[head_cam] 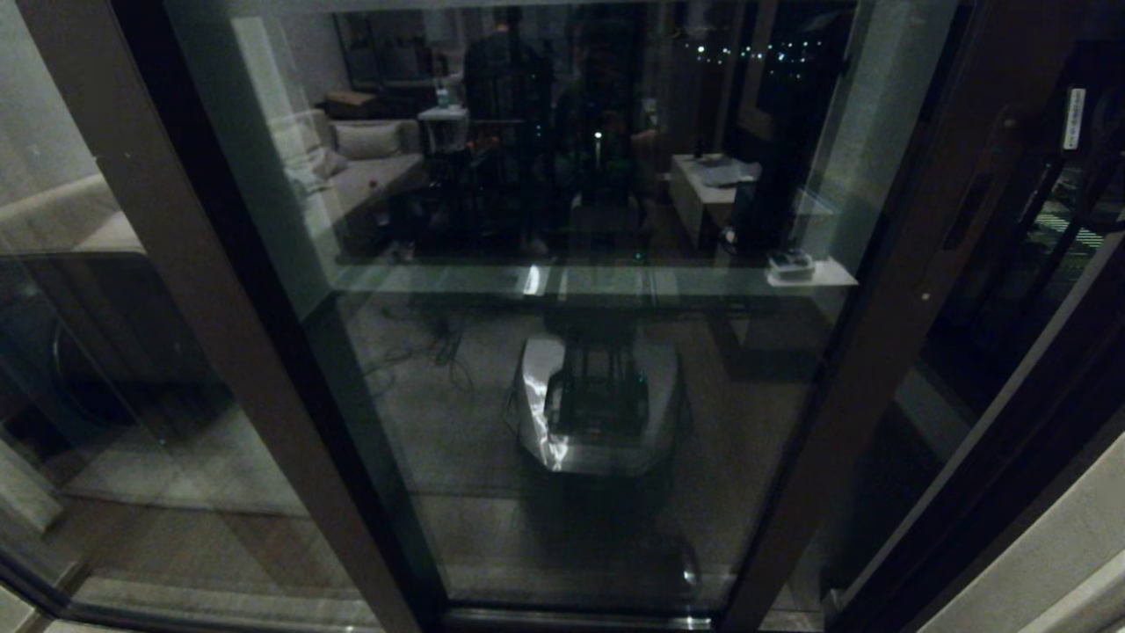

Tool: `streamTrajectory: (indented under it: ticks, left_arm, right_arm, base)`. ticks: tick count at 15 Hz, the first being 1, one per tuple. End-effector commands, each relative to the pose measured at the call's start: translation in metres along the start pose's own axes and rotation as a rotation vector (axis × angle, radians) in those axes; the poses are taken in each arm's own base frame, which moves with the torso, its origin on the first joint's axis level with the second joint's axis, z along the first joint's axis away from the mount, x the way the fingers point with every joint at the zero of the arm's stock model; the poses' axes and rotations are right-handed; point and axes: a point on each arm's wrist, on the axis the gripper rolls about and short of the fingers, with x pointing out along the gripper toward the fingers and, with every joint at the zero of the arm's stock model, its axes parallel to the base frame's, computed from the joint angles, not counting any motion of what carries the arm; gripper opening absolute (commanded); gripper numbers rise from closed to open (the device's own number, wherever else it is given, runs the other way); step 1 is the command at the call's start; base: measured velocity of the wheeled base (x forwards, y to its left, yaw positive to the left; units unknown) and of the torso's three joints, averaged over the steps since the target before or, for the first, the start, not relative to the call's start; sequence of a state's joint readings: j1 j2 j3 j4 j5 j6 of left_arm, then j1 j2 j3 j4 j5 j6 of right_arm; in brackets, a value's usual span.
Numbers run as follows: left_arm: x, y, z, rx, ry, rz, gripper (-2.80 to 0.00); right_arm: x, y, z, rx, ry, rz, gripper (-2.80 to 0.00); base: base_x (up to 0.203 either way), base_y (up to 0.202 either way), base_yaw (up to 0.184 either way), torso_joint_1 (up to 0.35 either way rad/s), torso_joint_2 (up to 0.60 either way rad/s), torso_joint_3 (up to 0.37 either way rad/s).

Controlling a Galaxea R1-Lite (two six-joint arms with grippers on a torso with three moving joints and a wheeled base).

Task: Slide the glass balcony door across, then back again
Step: Open the slid door

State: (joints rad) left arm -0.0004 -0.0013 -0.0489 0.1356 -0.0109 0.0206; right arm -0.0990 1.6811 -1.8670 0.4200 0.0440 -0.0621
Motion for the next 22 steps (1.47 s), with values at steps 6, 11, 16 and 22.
streamTrajectory:
  ticks: [6, 11, 16, 22]
  left_arm:
    - [0.000, 0.000, 0.000, 0.001, 0.000, 0.001, -2.80]
    - [0.000, 0.000, 0.000, 0.001, 0.000, 0.000, -2.80]
    - [0.000, 0.000, 0.000, 0.001, 0.000, -0.001, -2.80]
    - [0.000, 0.000, 0.000, 0.001, 0.000, 0.001, -2.80]
  right_arm:
    - [-0.011, 0.021, 0.005, 0.001, -0.021, 0.062, -2.80]
    - [-0.016, 0.032, 0.007, -0.009, -0.031, 0.083, -2.80]
    - [-0.020, 0.042, 0.008, -0.017, -0.040, 0.118, -2.80]
    - [-0.022, 0.058, 0.009, -0.029, -0.043, 0.135, -2.80]
  base:
    - [0.000, 0.000, 0.000, 0.000, 0.00, 0.000]
    - [0.000, 0.000, 0.000, 0.000, 0.00, 0.000]
    - [0.000, 0.000, 0.000, 0.000, 0.00, 0.000]
    - [0.000, 0.000, 0.000, 0.000, 0.00, 0.000]
